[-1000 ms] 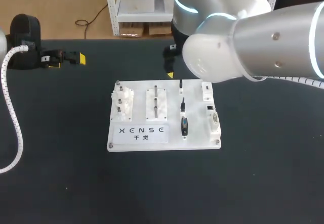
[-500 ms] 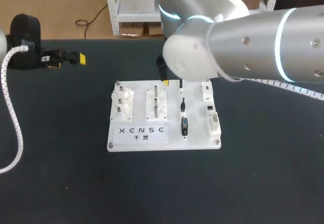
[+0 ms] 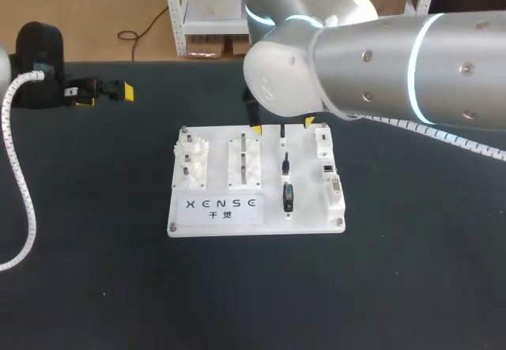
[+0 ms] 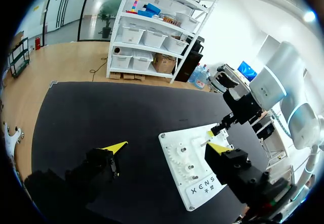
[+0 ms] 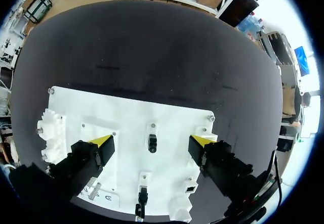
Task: Insert the USB connector, Ethernet cable, and multi-pin plug into their matching sockets one by one.
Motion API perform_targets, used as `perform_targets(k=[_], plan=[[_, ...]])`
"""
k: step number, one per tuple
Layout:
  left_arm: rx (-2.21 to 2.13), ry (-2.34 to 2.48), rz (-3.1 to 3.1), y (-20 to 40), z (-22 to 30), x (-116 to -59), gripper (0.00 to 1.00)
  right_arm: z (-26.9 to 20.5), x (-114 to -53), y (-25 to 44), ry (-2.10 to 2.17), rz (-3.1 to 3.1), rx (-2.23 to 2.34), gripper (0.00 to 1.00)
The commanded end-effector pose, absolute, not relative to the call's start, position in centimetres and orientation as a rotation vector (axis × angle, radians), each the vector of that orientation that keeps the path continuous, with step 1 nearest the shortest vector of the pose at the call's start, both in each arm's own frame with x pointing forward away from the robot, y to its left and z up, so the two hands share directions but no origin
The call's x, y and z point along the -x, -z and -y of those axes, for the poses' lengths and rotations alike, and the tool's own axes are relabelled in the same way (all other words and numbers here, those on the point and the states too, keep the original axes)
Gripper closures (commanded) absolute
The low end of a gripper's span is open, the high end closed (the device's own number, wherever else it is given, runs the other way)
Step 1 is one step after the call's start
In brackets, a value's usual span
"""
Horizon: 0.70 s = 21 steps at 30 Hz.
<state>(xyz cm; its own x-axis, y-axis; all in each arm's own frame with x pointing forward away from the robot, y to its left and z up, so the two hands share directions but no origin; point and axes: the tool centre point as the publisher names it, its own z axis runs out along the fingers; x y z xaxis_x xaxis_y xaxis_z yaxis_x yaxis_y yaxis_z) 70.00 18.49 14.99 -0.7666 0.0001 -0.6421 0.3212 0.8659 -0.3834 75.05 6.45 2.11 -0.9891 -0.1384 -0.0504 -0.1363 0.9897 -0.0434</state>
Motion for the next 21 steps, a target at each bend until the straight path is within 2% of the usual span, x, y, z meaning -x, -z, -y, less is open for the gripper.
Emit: perform_targets(k=[1,6,9,15,21], plan=[[-0.231,0.636,-2.374,-14.99,-18.49,-70.0,0.0,-6.57,-75.26,-1.76,0.066,-3.089,0.2,0.04],[-0.231,0.636,-2.374,-14.99,-18.49,-70.0,0.0,-6.66,-75.1,-1.42,0.066,-3.101,0.184,0.26],[-0.231,0.636,-2.374,-14.99,-18.49,-70.0,0.0,-6.66,-75.02,-1.21,0.063,-3.105,0.179,0.49],[-0.231,0.636,-2.374,-14.99,-18.49,-70.0,0.0,-6.65,-74.99,-1.05,0.053,-3.112,0.174,0.58],[-0.231,0.636,-2.374,-14.99,-18.49,-70.0,0.0,-6.61,-75.03,-1.06,0.044,-3.115,0.185,0.62]])
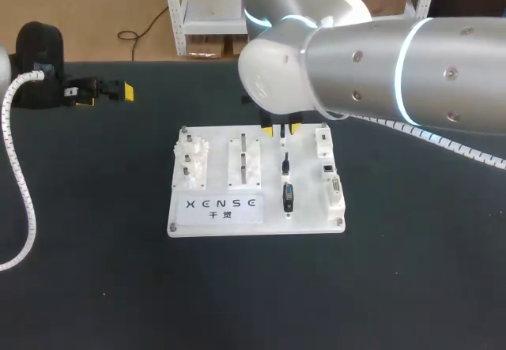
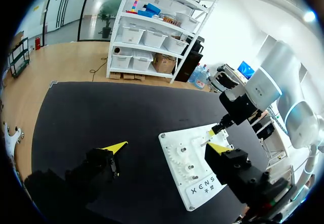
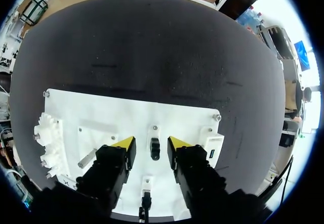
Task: Insert the USB connector, Ethernet cable, and multi-pin plug into their matching sockets one by one.
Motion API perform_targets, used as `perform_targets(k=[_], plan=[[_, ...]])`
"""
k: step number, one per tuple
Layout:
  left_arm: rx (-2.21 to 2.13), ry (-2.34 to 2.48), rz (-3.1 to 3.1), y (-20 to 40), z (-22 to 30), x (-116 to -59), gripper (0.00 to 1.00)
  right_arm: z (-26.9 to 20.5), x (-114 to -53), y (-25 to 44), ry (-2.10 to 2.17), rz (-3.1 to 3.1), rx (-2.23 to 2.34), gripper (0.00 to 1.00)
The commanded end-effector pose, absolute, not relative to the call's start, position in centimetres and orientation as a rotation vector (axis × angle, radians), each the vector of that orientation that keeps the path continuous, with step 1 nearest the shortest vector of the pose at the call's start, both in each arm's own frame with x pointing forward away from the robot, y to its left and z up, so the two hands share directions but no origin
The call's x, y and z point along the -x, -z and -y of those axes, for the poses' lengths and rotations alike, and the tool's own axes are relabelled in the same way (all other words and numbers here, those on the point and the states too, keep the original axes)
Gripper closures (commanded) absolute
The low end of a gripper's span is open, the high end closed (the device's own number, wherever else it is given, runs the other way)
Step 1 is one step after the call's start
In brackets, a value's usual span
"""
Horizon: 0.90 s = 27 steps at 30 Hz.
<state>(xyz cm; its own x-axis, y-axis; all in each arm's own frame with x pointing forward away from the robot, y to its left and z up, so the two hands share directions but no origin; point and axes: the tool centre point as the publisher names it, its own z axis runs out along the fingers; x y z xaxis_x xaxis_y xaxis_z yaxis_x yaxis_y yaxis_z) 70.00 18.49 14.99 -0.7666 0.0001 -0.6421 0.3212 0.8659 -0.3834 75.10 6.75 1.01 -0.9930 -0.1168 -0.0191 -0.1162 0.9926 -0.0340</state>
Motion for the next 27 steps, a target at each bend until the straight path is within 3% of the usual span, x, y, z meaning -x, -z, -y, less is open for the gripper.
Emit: perform_targets(k=[1,9,27], plan=[[-0.231,0.636,-2.374,-15.0,-18.5,-70.0,0.0,-6.6,-75.0,-1.1,0.039,-3.117,0.189,0.64],[-0.231,0.636,-2.374,-15.0,-18.5,-70.0,0.0,-6.8,-74.8,-1.1,0.031,-3.116,0.211,0.82],[-0.231,0.636,-2.374,-15.0,-18.5,-70.0,0.0,-6.1,-74.4,-2.2,0.01,-3.088,0.219,0.91]])
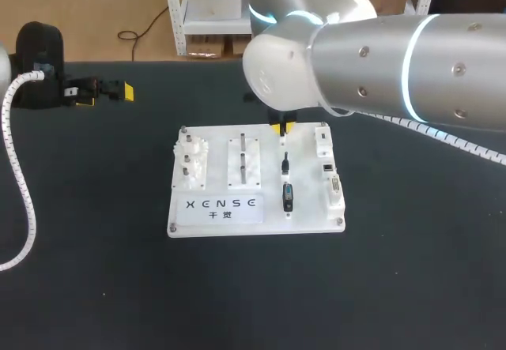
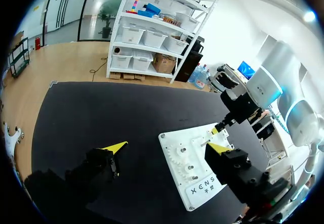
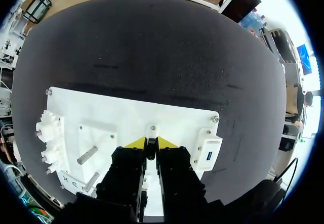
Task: Insert the USB connector, Ethernet cable, and multi-pin plug into their matching sockets one by one.
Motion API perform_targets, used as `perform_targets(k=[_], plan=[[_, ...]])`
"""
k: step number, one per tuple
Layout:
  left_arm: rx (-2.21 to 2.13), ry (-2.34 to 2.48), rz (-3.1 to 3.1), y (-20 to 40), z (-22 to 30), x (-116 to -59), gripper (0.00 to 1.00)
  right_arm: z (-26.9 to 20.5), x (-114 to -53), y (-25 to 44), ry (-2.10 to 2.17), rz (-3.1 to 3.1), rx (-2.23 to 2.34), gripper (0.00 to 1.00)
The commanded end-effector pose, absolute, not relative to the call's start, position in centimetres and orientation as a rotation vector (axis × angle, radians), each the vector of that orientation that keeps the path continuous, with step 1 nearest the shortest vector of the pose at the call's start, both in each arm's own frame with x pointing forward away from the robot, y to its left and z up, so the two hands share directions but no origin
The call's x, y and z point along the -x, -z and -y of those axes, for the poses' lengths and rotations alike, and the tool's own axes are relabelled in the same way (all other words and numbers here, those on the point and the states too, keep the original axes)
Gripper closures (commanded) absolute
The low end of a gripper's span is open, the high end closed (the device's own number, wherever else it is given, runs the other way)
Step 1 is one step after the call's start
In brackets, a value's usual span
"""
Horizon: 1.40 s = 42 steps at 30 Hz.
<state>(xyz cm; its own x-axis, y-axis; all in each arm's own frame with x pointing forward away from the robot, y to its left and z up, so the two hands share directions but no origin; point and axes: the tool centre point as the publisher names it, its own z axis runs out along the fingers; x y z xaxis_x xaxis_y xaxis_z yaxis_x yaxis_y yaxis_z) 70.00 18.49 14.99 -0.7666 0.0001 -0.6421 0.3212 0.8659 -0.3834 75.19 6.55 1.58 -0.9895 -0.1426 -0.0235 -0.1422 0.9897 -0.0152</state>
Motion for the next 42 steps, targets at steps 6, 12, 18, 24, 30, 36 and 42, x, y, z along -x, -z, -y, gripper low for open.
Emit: perform_targets(k=[6,12,18,24,30,36,42], plan=[[-0.231,0.636,-2.374,-15.0,-18.5,-70.0,0.0,-5.9,-74.2,-2.5,0.003,-3.082,0.216,0.93],[-0.231,0.636,-2.374,-15.0,-18.5,-70.0,0.0,-5.6,-74.3,-3.5,-0.003,-3.054,0.209,0.94],[-0.231,0.636,-2.374,-15.0,-18.5,-70.0,0.0,-5.2,-74.6,-4.9,-0.018,-3.01,0.212,0.99],[-0.231,0.636,-2.374,-15.0,-18.5,-70.0,0.0,-4.3,-74.4,-5.8,-0.02,-2.986,0.218,1.0],[-0.231,0.636,-2.374,-15.0,-18.5,-70.0,0.0,-2.6,-73.5,-6.0,-0.007,-2.969,0.202,1.0],[-0.231,0.636,-2.374,-15.0,-18.5,-70.0,0.0,-0.3,-72.5,-5.2,-0.01,-2.979,0.163,1.0],[-0.231,0.636,-2.374,-15.0,-18.5,-70.0,0.0,1.7,-72.3,-4.6,0.004,-2.989,0.124,1.0]])
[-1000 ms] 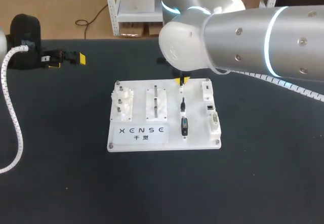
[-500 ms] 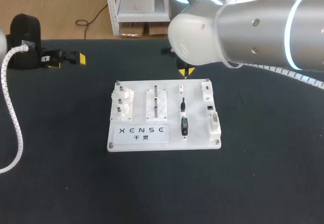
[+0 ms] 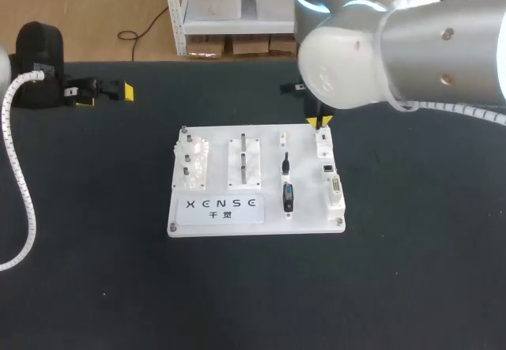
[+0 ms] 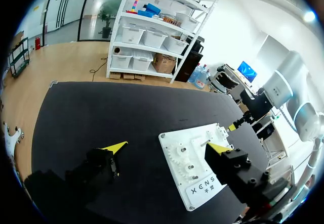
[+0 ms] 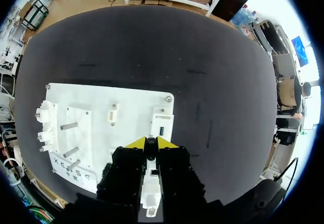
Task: Insert the USB connector, Ethernet cable, and multi-pin plug into their matching sockets one by one.
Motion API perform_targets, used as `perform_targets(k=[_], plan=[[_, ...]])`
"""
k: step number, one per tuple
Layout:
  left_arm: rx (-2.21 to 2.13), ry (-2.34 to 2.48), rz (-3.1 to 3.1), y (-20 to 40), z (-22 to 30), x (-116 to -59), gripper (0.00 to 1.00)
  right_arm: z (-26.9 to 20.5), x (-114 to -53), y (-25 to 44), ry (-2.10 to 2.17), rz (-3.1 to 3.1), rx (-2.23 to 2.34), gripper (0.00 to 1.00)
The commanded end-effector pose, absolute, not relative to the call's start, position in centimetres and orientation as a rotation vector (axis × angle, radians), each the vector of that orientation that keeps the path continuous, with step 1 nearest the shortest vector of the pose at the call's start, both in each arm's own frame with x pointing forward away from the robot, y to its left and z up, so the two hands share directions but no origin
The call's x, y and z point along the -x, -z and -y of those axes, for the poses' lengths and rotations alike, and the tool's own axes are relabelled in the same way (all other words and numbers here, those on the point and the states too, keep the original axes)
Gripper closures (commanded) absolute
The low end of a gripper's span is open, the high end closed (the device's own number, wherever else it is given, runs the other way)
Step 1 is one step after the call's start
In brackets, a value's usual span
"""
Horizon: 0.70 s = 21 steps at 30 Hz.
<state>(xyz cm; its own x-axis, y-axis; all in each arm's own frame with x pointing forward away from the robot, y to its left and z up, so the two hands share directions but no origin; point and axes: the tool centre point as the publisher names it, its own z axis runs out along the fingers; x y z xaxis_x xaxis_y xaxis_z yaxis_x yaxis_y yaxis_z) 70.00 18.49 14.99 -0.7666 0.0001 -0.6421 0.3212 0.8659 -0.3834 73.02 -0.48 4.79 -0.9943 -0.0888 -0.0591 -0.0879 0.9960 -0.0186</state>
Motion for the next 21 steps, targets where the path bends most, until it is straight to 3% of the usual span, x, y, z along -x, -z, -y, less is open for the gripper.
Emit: perform_targets(k=[1,21], plan=[[-0.231,0.636,-2.374,-15.0,-18.5,-70.0,0.0,1.9,-72.3,-4.5,0.005,-2.99,0.121,1.0],[-0.231,0.636,-2.374,-15.0,-18.5,-70.0,0.0,1.8,-72.9,-3.0,0.013,-3.015,0.111,1.0]])
